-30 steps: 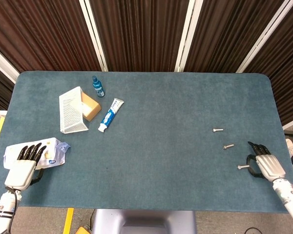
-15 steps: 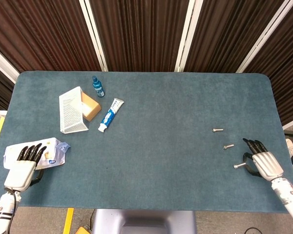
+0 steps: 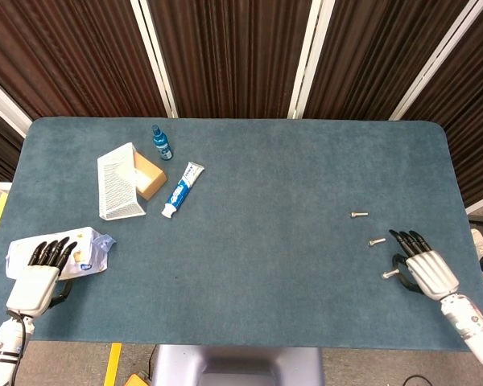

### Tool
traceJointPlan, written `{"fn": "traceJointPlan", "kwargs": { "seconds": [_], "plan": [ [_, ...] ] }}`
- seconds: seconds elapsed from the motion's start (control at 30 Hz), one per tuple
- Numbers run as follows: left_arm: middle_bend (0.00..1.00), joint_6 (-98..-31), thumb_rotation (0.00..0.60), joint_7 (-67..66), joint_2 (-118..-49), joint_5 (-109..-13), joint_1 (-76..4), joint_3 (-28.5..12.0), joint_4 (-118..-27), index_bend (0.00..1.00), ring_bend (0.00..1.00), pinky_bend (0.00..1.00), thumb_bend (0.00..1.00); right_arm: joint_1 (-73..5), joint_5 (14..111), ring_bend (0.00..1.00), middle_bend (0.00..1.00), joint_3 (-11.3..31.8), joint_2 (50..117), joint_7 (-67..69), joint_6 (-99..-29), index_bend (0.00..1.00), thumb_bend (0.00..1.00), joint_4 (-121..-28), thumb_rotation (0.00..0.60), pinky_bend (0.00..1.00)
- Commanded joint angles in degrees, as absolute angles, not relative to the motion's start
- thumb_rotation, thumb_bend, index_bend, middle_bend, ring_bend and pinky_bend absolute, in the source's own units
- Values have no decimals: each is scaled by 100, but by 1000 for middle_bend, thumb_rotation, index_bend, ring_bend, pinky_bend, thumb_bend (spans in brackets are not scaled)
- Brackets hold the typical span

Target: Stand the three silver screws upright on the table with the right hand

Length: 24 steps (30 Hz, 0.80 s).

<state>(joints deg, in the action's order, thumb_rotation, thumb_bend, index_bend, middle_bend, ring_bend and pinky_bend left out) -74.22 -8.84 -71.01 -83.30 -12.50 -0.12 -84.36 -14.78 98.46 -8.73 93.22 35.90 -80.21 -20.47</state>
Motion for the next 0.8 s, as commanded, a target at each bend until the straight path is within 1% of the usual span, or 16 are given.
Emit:
{"fn": "traceJointPlan", "kwargs": {
  "seconds": [0.03, 0.23, 0.63, 0.8],
  "plan": [
    [0, -7420, 600, -883, -7099, -8329, -1250, -12, -8439, 0, 0, 51, 476, -1487, 9864, 0, 97, -883, 9286, 3533, -8057, 612, 487, -2119, 600, 0],
    [0, -7419, 600, -868, -7085, -8337, -1248, -5, -8454, 0, 0, 51, 476, -1509, 9908, 0, 97, -911, 9218, 3398, -8109, 596, 488, -2298, 600, 0],
    [0, -7424, 600, -866, -7076, -8352, -1243, 5, -8468, 0, 0, 51, 476, -1475, 9907, 0, 97, -903, 9103, 3292, -8240, 514, 487, -2526, 600, 0],
    [0, -7440, 600, -896, -7078, -8361, -1233, 13, -8478, 0, 0, 51, 476, -1486, 9693, 0, 97, -683, 8997, 3663, -8335, 507, 488, -2668, 600, 0]
  ]
}}
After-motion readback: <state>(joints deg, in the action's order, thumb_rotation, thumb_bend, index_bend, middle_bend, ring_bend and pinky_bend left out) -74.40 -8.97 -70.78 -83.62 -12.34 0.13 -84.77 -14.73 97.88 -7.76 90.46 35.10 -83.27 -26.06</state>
